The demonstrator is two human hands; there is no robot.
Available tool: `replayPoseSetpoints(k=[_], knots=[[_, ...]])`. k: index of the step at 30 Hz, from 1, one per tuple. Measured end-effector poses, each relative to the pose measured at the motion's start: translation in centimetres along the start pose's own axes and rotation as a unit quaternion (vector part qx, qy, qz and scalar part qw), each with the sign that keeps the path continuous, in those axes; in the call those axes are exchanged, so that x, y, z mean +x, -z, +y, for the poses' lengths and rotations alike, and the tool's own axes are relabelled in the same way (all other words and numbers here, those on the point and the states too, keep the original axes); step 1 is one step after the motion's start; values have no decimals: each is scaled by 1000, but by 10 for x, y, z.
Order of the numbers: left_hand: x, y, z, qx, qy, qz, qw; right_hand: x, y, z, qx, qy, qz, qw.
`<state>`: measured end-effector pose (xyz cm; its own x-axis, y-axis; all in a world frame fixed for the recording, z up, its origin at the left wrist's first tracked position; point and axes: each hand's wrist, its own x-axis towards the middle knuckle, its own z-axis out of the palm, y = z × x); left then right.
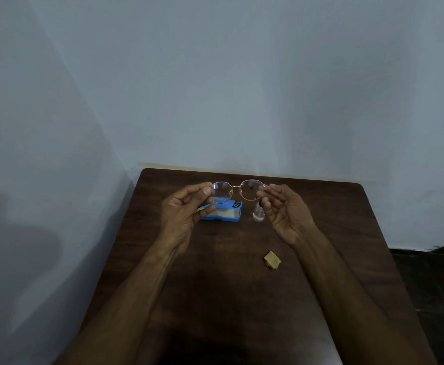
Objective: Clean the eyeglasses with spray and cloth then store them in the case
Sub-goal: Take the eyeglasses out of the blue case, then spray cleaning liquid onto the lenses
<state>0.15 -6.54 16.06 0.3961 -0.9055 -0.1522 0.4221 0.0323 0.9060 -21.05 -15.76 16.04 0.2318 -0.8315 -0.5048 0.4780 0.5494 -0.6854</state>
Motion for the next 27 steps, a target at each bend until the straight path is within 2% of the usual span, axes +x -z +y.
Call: replayPoseSetpoints(k=[3, 4, 6, 9, 13, 18, 27], knots=[[2, 5, 0, -27, 16, 21, 999, 16, 19, 12, -123, 127, 92, 980], [2, 7, 1, -34, 23, 28, 999, 22, 27, 17, -182, 175, 131, 959], [3, 11, 1, -44, 37, 41, 998, 35, 46, 30, -321, 259, 180, 893], [3, 15, 0, -56, 54, 58, 995, 56, 68, 50, -456, 324, 167, 812], [3, 16, -3, -66, 71, 81, 992, 89, 76, 66, -598, 302, 111, 734], [3, 14, -5, -74, 81, 90, 990, 111, 72, 76, -608, 258, 51, 749], [0, 15, 0, -98, 95, 89, 987, 127, 67, 76, -573, 187, 54, 796]])
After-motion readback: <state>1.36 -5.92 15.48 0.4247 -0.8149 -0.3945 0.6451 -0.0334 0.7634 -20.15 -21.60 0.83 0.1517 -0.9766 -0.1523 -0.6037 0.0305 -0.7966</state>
